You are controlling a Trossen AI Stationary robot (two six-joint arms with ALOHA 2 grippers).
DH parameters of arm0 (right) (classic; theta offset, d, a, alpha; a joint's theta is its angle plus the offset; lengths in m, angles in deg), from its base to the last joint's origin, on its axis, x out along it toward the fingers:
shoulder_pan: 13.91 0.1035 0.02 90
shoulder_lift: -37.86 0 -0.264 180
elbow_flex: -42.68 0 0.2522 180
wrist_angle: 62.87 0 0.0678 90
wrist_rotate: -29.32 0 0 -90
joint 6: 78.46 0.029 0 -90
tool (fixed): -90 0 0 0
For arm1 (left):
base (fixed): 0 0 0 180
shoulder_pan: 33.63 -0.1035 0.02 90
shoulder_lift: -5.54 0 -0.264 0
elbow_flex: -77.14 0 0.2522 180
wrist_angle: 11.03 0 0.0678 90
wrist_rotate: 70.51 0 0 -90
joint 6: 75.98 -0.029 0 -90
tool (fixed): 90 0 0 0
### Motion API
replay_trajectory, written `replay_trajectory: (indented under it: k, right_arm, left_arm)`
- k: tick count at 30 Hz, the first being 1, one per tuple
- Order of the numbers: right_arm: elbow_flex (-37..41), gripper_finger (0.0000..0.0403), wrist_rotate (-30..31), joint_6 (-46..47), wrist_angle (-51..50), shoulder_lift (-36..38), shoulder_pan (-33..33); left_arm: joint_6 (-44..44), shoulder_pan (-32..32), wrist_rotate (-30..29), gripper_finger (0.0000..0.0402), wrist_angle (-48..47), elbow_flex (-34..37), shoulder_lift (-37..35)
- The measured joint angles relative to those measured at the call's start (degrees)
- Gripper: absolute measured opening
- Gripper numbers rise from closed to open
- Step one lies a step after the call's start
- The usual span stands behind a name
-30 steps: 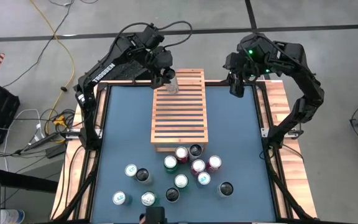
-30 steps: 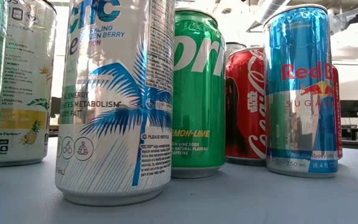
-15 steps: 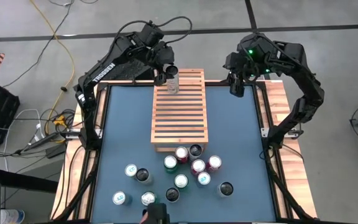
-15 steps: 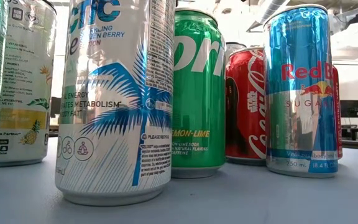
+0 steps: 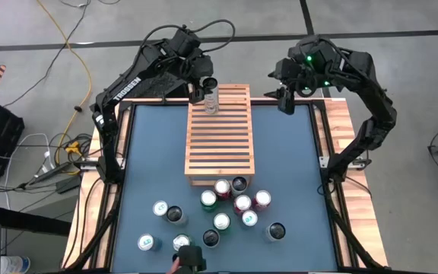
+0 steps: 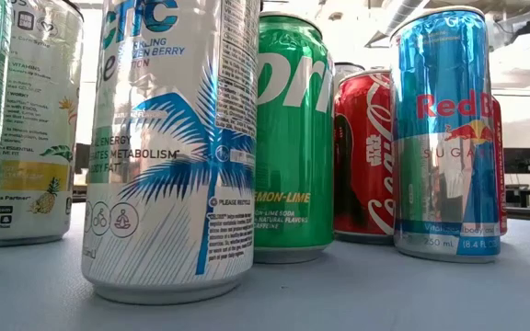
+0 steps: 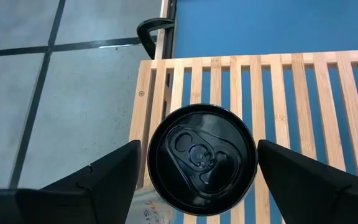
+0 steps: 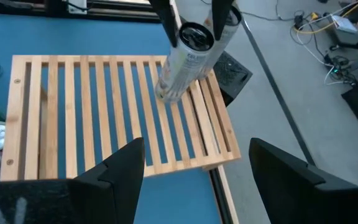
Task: Place canned beverage on shelf
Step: Put the right white yellow soda can on the shelf aligned with the other white yellow soda can
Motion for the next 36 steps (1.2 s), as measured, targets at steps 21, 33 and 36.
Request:
replay_trajectory:
  k: [21,33,36]
  right_arm:
    - [0.0,0.0271,-2.2,0.2,-0.1,0.0,-1.0]
    - [0.0,0.0271,-2.2,0.2,0.1,0.0,-1.0]
    - [0.0,0.0271,-2.2,0.4,0.2,0.0,-1.0]
  left_arm:
    - [-7.7,0.1,0.9,0.0238,-0.5,0.0,0.0]
    - [-6.0,0.1,-1.4,0.0241,1.2,-0.1,0.0]
    - [-5.9,0.2,-1.1,0.0243,1.8,0.0,0.0]
